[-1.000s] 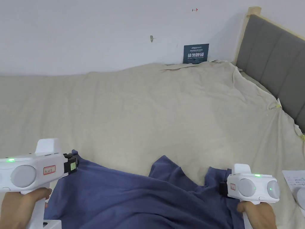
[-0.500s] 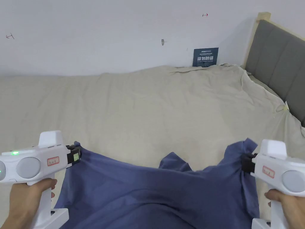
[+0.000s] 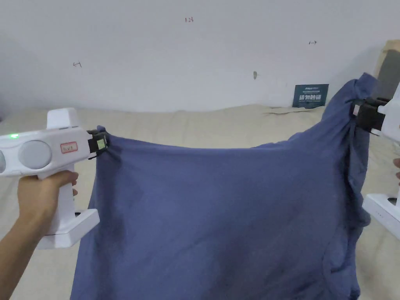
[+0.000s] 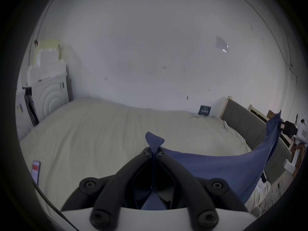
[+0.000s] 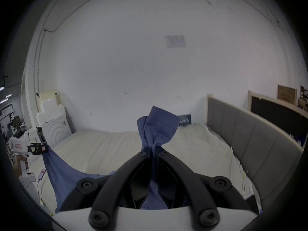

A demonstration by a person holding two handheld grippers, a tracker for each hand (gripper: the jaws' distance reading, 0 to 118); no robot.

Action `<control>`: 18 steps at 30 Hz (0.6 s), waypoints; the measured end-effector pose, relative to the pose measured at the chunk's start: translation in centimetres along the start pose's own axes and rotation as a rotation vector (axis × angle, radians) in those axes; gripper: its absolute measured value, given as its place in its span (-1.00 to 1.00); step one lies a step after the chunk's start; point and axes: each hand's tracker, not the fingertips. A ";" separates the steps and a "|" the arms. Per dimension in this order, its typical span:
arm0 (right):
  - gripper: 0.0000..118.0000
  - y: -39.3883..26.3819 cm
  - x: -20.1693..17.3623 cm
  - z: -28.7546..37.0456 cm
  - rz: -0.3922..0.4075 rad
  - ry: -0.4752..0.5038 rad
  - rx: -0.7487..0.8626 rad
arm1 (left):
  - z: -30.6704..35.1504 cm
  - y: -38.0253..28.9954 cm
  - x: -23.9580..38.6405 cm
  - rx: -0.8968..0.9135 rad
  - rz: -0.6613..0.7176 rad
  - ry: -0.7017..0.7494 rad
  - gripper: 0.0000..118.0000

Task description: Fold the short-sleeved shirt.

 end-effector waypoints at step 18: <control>-0.95 18.7 -2.2 -8.2 0.155 -0.005 0.279 | -2.1 18.9 1.9 0.222 -0.148 0.131 -1.00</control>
